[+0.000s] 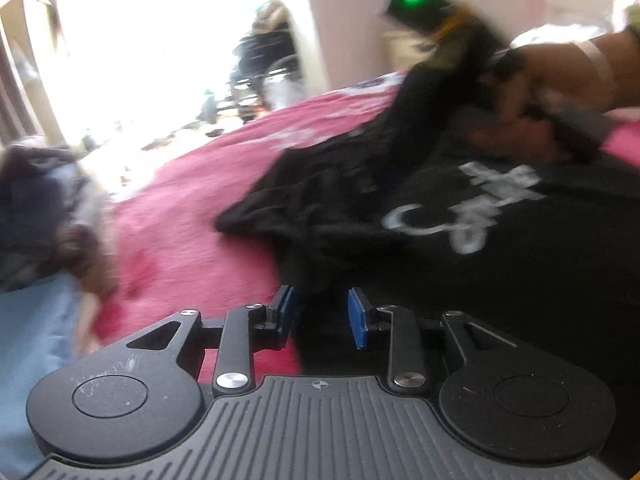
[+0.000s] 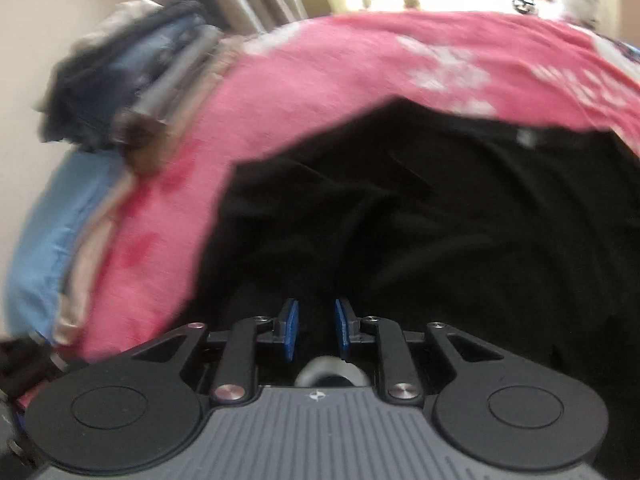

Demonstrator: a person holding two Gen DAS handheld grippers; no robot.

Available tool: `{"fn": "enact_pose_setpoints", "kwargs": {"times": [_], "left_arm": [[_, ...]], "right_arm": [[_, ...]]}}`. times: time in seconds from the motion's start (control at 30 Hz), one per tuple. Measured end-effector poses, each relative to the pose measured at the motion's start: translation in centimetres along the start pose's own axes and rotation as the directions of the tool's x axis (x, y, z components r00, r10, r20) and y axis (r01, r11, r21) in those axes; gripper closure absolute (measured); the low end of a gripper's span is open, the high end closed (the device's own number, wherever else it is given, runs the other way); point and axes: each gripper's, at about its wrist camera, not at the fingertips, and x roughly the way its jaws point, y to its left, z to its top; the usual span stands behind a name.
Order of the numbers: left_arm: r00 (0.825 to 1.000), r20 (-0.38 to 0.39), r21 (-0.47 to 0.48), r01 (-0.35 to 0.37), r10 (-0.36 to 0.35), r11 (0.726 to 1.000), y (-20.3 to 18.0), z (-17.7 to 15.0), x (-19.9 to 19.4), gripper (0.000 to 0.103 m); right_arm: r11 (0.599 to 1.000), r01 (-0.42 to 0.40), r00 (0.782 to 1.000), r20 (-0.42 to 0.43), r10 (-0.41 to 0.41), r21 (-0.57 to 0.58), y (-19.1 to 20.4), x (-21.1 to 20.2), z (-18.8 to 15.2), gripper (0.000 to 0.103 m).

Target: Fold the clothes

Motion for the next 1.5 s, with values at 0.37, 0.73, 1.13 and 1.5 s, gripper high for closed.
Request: {"fn": "enact_pose_setpoints", "kwargs": {"times": [0.37, 0.73, 1.13, 1.5], "left_arm": [[0.992, -0.059, -0.009, -0.116, 0.115, 0.993, 1.2, -0.5, 2.4, 0.077], [0.992, -0.071, -0.040, -0.110, 0.107, 0.993, 0.8, -1.1, 3.1, 0.082], [0.994, -0.093, -0.262, -0.071, 0.048, 0.962, 2.8, -2.0, 2.9, 0.100], [0.989, -0.145, -0.467, -0.071, 0.003, 0.881, 5.2, -2.3, 2.9, 0.099]], "right_arm": [[0.999, -0.020, 0.995, 0.100, 0.016, 0.039, 1.7, -2.8, 2.2, 0.076], [0.910, 0.141, 0.989, 0.009, -0.150, -0.389, 15.0, 6.5, 8.5, 0.063], [0.953, 0.205, 0.976, 0.119, -0.183, -0.224, 12.1, 8.1, 9.9, 0.098], [0.999, 0.023, 0.974, 0.225, -0.016, -0.025, 8.7, 11.3, 8.6, 0.095]]}}
